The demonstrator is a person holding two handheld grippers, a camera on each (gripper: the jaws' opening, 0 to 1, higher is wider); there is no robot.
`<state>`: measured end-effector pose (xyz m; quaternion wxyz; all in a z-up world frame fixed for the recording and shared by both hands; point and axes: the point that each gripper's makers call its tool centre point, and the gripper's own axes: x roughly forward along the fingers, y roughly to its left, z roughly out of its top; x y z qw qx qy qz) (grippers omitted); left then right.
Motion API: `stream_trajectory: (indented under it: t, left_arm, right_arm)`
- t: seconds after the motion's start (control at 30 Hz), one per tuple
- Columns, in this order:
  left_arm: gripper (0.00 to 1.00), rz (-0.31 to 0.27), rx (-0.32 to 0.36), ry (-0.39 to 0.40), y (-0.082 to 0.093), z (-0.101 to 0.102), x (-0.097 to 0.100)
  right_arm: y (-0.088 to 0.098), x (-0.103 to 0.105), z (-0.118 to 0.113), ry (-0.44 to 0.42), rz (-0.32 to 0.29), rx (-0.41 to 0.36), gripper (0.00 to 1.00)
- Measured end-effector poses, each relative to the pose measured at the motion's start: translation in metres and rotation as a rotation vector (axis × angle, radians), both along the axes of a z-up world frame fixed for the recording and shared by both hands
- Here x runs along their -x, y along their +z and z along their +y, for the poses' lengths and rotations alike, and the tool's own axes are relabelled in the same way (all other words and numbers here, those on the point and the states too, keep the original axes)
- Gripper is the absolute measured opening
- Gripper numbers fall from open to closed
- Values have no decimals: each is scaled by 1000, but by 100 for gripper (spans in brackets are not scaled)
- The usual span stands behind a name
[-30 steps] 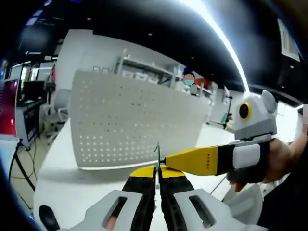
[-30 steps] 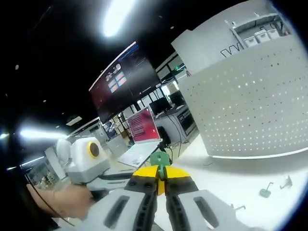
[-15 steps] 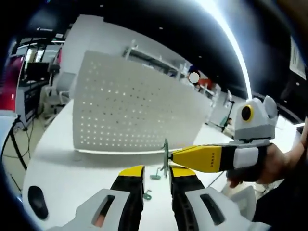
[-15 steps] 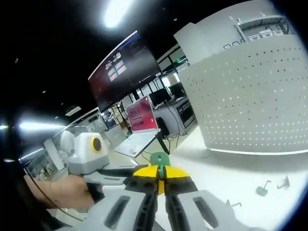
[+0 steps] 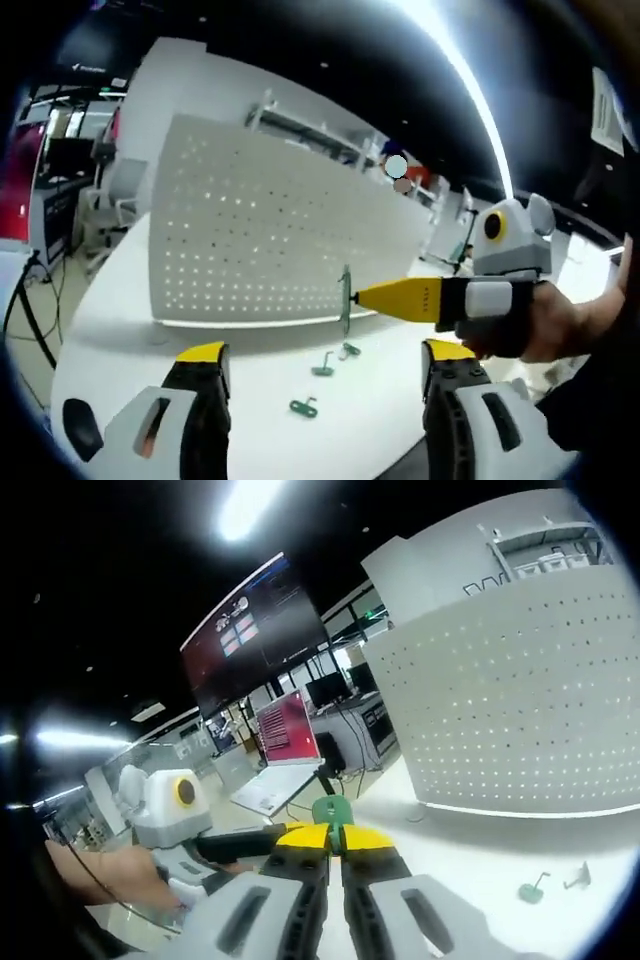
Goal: Insert the hook assembly into the mounting plate slot until the hook locks in place.
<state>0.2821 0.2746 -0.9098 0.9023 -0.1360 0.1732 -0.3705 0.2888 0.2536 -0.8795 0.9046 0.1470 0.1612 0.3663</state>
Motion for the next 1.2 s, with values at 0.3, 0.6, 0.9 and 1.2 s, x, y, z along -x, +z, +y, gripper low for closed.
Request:
stream_trajectory:
  t: [0.3, 0.6, 0.9, 1.2]
  left_arm:
    - [100, -2, 19, 20, 5, 3, -4]
    - [100, 52, 14, 44, -5, 10, -3]
    - [97, 73, 6, 58, -12, 14, -6]
    - [97, 98, -13, 45, -21, 10, -3]
  right_arm:
    - [5, -19, -13, -72, -60, -7, 0]
    - [21, -51, -32, -211, -205, 74, 0]
    - [46, -107, -71, -404, -331, 121, 0]
    - [55, -151, -115, -535, -365, 134, 0]
